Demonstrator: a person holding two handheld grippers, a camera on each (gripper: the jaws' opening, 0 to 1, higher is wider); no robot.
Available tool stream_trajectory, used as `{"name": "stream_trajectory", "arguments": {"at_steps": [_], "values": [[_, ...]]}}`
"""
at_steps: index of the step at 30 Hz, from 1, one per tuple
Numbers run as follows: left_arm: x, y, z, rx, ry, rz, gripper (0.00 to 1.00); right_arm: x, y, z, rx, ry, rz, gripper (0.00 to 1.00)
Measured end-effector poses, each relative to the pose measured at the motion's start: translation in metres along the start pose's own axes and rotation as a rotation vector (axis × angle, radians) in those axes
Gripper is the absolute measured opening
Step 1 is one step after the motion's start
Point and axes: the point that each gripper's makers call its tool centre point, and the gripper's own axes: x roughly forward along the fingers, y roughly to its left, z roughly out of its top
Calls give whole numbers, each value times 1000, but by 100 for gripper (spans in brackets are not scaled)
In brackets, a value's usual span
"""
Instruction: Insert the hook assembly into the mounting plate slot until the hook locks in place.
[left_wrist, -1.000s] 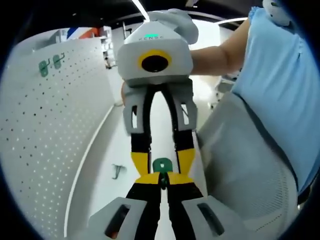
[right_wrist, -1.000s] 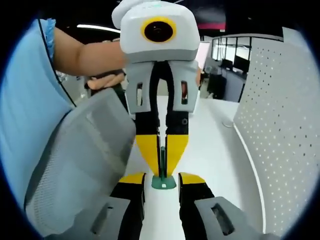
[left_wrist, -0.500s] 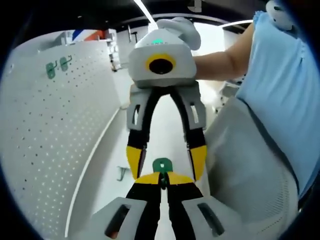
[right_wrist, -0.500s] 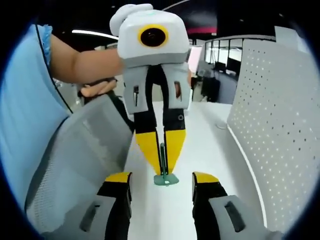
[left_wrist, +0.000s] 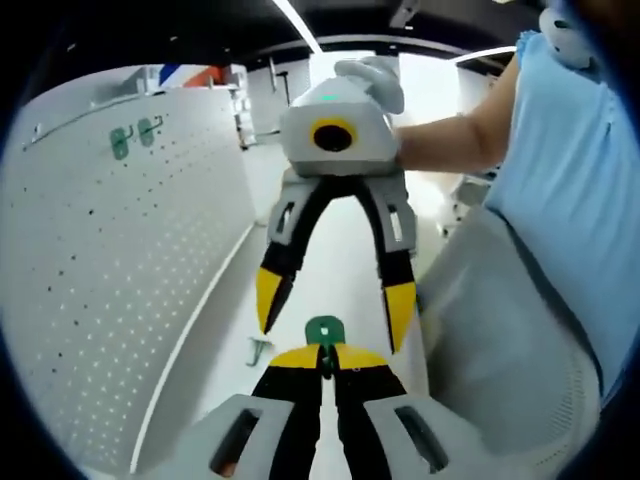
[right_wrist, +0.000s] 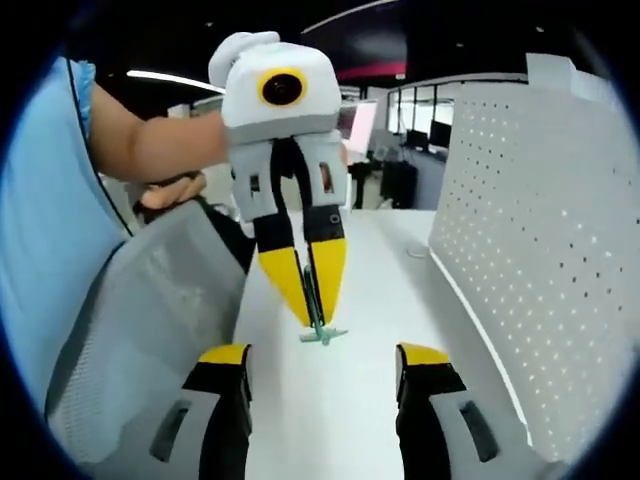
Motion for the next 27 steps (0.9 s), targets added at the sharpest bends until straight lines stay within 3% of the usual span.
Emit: {"name": "stream_trajectory", "arguments": {"at_steps": [13,23,27], "values": [[-9,22,7,-50,-82,129,3,-27,-26,-13,40,-30,-137,59],[-17,38,17,-97,-149,244,3,-52,-49,-21,34,-34,-302,59],[-20,45,21,-111,-166,296,3,-61,-52,-17,53,-70,-338,59]]}}
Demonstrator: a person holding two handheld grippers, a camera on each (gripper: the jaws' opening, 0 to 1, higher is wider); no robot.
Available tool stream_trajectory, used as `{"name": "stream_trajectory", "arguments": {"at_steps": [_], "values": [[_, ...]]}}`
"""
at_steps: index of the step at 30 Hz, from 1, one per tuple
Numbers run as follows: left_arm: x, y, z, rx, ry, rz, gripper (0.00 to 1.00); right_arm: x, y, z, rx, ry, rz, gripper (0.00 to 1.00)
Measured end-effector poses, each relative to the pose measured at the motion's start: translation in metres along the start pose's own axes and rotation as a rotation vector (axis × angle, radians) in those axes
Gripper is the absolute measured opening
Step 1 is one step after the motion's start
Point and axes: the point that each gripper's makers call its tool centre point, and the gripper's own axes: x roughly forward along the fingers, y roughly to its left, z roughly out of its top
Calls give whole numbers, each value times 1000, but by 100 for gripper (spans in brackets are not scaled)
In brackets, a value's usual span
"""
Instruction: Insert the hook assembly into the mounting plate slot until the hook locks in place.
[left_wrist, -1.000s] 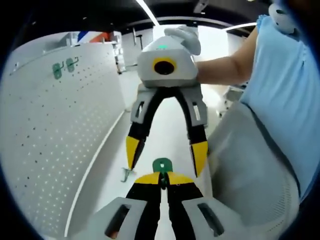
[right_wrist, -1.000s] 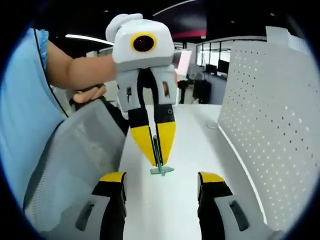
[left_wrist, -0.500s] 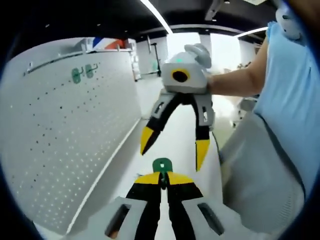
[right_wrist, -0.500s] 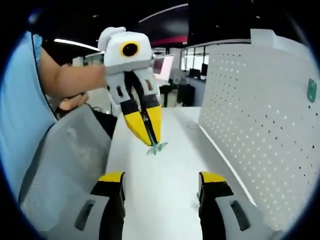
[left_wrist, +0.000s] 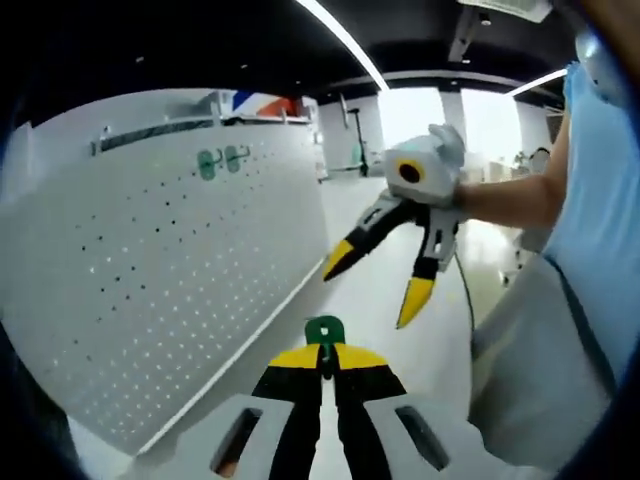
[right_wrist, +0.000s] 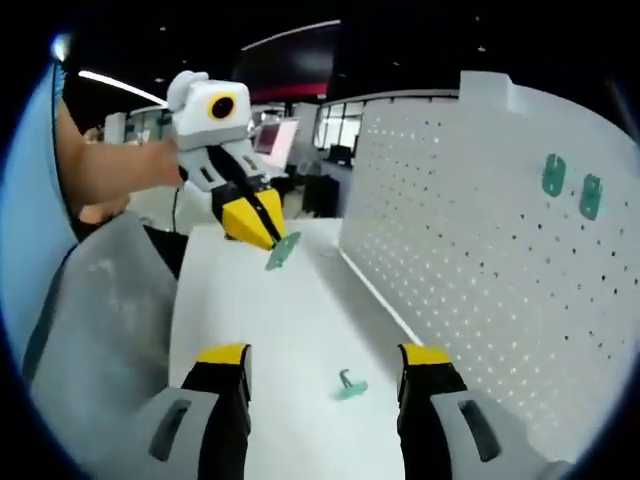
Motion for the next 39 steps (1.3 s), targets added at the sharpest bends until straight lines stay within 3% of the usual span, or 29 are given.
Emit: {"name": "stream_trajectory", "arguments": {"at_steps": [3,10,13,20,34,39], "values": [[-1,11,3,-21,-13,67,3,-6,-5,1,-13,1,-38,59],[-3,21,21,-53,-68,159,3,-18,-20,4,17,-25,-113,59],[-2,27,29,-59,-89,204,3,-22,-27,4,-8,-12,-151,59],[1,40,54,-80,-159,291,3,-27,-30,9,-7,-25,-174,59],[3,68,88,-120,-256,446,3,-41,-45,14,-11,-51,-263,60],[6,75,102,-126,-294,473,3,-44,-48,16,-11,-56,-274,61]]}}
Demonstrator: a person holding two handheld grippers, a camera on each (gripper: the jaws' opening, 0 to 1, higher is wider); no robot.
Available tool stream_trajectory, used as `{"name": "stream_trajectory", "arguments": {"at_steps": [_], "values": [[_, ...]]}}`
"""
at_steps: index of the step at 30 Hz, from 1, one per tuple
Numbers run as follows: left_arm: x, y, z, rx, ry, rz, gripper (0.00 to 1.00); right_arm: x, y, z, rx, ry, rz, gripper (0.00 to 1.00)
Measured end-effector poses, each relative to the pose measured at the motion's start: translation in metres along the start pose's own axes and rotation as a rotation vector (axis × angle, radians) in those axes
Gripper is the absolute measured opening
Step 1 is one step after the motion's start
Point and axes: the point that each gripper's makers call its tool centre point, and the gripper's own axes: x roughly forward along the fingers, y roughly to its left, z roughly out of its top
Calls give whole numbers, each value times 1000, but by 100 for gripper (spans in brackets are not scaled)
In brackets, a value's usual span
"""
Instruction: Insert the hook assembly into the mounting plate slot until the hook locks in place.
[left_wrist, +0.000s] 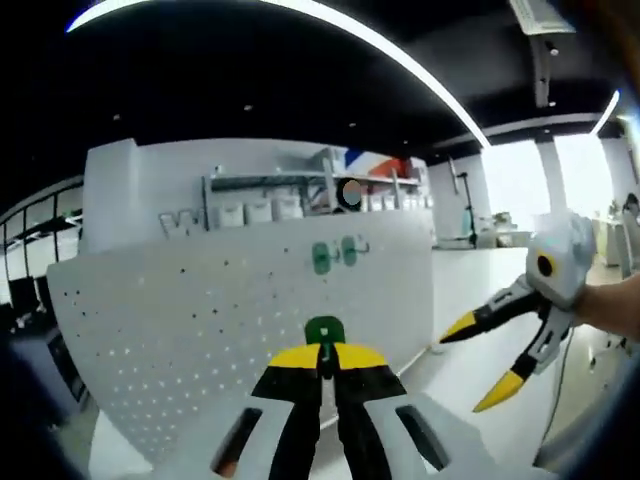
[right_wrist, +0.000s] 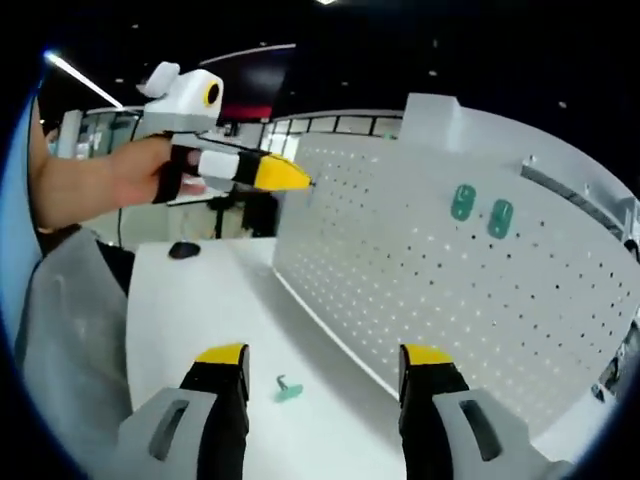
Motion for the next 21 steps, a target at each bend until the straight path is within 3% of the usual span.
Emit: {"name": "stream_trajectory", "arguments": {"at_steps": [13,21], "values": [[27,3,27,4,-73,55,3,-7,-10,3,-8,-9,-39,61],[40,6,31,0,-86,91,3,-12,-15,3,3,-18,-58,61]]}}
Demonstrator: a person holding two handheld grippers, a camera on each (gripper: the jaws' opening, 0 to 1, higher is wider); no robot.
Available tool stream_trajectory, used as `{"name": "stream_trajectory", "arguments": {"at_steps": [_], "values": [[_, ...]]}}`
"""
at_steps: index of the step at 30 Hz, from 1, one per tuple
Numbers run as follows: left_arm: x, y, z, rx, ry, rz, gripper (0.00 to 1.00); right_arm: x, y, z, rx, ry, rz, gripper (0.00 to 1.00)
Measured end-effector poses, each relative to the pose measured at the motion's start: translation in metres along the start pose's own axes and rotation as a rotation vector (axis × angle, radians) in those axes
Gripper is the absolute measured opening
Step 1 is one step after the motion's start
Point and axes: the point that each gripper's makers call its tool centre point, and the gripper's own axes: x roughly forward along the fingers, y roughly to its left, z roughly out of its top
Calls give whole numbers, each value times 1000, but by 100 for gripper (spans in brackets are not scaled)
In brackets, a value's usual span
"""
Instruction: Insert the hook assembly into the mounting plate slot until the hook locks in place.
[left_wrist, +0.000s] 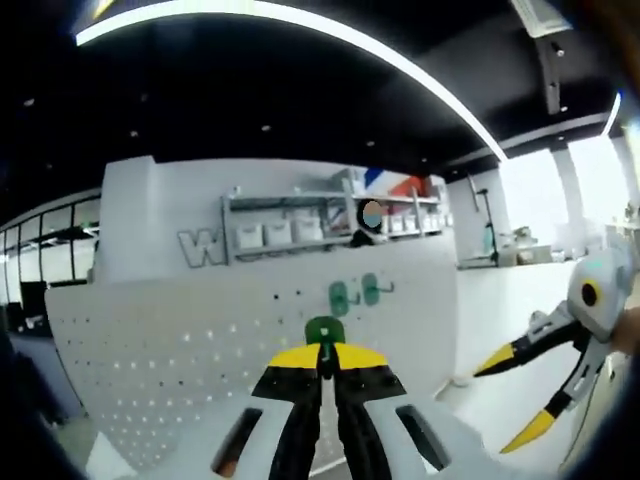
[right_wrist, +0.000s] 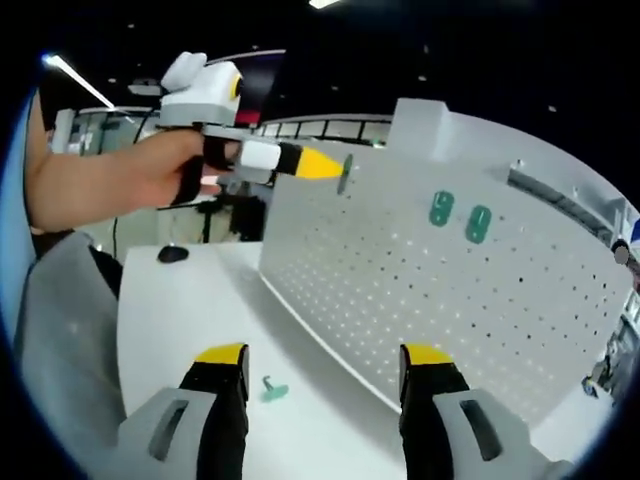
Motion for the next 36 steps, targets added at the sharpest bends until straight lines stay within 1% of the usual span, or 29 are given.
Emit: {"name": "stream_trajectory", "arguments": {"at_steps": [5,11,16,17,21,25,30,32,35,36], "values": [[8,3,2,7,-5,23,3,-2,-3,-2,11,1,-10,61],[22,9,6,-12,-20,59,3,-3,-6,-3,14,2,-16,61],[32,18,9,-26,-41,113,3,-3,-8,-3,19,1,-18,60],[34,21,10,-20,-47,134,3,-3,-8,-3,18,3,-18,60],[40,20,11,-1,-43,151,3,-3,-8,-4,20,4,-17,60],[47,22,10,-21,-43,169,3,-3,-8,-5,20,5,-18,60],[55,29,9,-41,-41,210,3,-5,-10,-5,21,7,-20,60],[58,32,7,-63,-36,225,3,-5,-11,-6,20,8,-20,60],[62,32,6,-67,-36,233,3,-5,-12,-8,23,11,-19,60],[63,32,5,-55,-35,237,3,-5,-13,-8,24,11,-19,60]]}}
